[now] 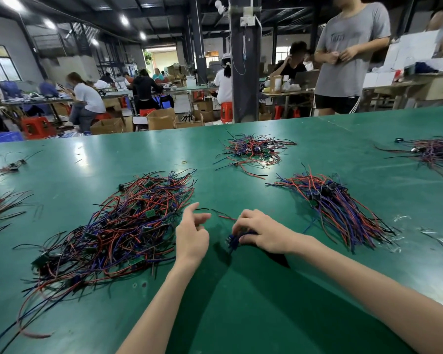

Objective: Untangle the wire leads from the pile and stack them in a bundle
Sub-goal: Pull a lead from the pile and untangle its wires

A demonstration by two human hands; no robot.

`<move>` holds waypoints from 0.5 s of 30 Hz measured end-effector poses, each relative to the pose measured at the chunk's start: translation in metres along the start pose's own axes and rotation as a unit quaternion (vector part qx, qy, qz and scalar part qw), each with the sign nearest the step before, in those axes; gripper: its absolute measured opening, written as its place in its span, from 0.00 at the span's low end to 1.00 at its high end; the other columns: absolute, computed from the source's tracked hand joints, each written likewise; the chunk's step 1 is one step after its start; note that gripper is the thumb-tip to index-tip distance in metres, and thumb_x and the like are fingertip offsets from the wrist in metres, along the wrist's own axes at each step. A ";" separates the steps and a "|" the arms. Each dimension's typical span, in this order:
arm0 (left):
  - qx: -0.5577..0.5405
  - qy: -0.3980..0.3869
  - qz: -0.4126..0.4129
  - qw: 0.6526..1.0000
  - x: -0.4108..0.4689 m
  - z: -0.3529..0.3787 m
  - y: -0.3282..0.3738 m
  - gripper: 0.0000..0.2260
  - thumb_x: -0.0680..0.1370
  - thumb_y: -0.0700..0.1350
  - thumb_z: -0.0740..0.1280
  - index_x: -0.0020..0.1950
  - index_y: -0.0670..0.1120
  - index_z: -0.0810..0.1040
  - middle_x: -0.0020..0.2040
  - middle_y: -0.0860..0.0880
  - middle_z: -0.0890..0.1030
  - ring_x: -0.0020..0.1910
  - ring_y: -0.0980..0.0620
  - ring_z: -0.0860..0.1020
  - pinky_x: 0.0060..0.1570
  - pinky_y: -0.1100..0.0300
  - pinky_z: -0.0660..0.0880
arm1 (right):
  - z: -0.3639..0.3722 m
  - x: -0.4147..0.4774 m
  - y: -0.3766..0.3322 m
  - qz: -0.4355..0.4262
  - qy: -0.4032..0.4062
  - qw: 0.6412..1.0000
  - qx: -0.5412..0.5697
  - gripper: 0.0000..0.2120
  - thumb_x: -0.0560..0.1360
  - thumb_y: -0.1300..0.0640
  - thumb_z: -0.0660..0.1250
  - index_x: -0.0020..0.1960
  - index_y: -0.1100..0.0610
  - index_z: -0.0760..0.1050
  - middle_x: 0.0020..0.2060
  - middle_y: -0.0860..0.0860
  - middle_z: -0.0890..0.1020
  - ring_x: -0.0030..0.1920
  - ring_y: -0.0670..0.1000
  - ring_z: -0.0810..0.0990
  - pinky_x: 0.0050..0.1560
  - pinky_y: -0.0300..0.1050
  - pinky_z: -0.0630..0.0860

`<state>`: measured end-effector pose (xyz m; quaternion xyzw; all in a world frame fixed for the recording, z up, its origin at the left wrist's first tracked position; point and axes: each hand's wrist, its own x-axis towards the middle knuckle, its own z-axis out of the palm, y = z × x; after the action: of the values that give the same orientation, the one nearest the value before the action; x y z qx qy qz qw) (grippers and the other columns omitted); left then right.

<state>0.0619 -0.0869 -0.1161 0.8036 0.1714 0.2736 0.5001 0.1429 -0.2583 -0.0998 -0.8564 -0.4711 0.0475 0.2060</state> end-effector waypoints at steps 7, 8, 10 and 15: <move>-0.046 0.078 -0.064 0.994 0.000 -0.003 0.001 0.21 0.73 0.27 0.56 0.62 0.42 0.72 0.50 0.51 0.79 0.52 0.54 0.75 0.51 0.64 0.67 | -0.015 0.049 0.028 0.058 0.063 0.996 0.003 0.15 0.73 0.61 0.70 0.60 0.60 0.77 0.54 0.59 0.75 0.57 0.56 0.75 0.63 0.47 0.69; -0.041 0.080 -0.061 0.994 -0.001 -0.002 0.001 0.20 0.73 0.27 0.56 0.62 0.42 0.73 0.50 0.50 0.79 0.52 0.54 0.76 0.51 0.63 0.68 | -0.024 0.061 0.033 0.092 0.063 0.994 0.000 0.24 0.73 0.61 0.69 0.68 0.59 0.70 0.63 0.60 0.71 0.64 0.56 0.71 0.68 0.46 0.64; -0.022 0.087 -0.027 0.996 -0.004 -0.001 0.002 0.20 0.72 0.26 0.57 0.58 0.43 0.74 0.49 0.49 0.80 0.51 0.53 0.77 0.51 0.63 0.69 | -0.036 0.082 0.039 0.127 0.071 0.989 0.007 0.35 0.73 0.63 0.67 0.76 0.57 0.57 0.74 0.57 0.59 0.73 0.55 0.60 0.72 0.44 0.57; 0.122 0.024 0.125 0.984 -0.012 0.006 0.008 0.15 0.67 0.27 0.57 0.42 0.46 0.74 0.38 0.48 0.79 0.41 0.46 0.76 0.44 0.55 0.72 | -0.025 0.099 0.007 0.051 0.103 0.993 0.005 0.25 0.72 0.68 0.61 0.69 0.59 0.69 0.67 0.58 0.68 0.66 0.57 0.69 0.68 0.48 0.63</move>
<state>0.0555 -0.1011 -0.1143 0.8669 0.1135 0.3303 0.3557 0.2097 -0.1879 -0.0684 -0.8788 -0.4023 -0.0283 0.2550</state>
